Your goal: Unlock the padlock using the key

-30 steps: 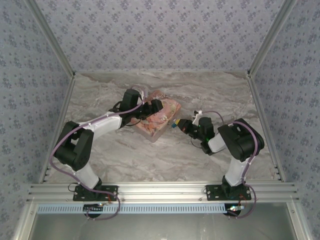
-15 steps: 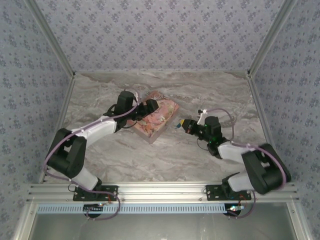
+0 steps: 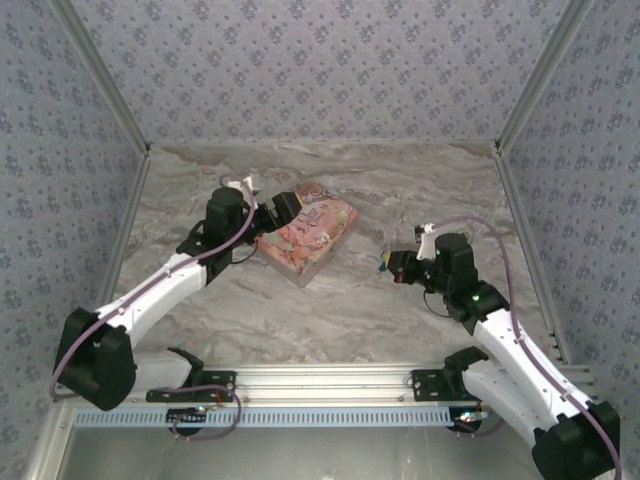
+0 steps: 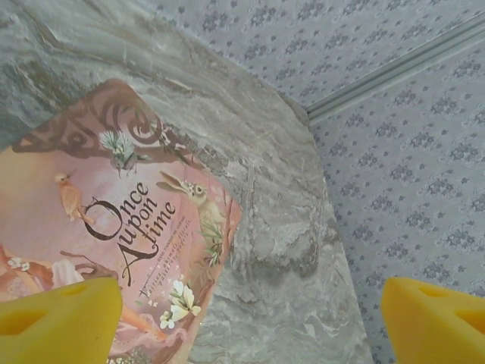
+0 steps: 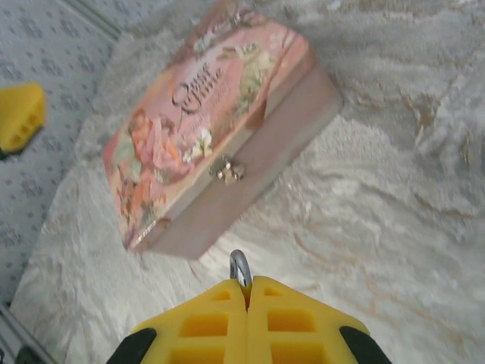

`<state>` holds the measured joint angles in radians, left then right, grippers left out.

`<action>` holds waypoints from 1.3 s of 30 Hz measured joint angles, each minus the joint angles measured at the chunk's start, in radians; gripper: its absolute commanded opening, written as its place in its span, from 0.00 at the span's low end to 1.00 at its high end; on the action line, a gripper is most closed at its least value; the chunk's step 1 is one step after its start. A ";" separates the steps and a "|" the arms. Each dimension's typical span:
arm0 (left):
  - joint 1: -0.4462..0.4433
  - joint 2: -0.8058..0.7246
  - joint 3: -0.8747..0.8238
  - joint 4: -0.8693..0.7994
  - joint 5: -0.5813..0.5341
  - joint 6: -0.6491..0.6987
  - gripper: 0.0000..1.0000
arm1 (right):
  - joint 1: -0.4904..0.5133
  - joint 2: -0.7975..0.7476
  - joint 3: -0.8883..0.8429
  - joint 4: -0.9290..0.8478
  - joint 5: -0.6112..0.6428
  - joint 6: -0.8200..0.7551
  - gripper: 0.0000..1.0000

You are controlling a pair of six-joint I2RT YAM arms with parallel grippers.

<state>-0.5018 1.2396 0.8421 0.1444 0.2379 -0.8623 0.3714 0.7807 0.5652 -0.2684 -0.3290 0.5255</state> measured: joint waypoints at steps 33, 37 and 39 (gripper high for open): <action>0.013 -0.088 -0.034 -0.097 -0.069 0.051 0.89 | 0.166 0.399 -0.045 -0.111 -0.034 -0.018 0.01; 0.014 -0.088 -0.034 -0.097 -0.067 0.050 0.89 | 0.182 0.439 -0.045 -0.064 -0.034 -0.011 0.02; 0.014 -0.087 -0.034 -0.096 -0.067 0.050 0.89 | 0.184 0.451 -0.045 -0.044 -0.035 -0.006 0.02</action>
<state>-0.4877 1.1522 0.8085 0.0483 0.1711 -0.8120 0.5552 1.2312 0.5198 -0.3122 -0.3637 0.5190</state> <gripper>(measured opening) 0.892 0.059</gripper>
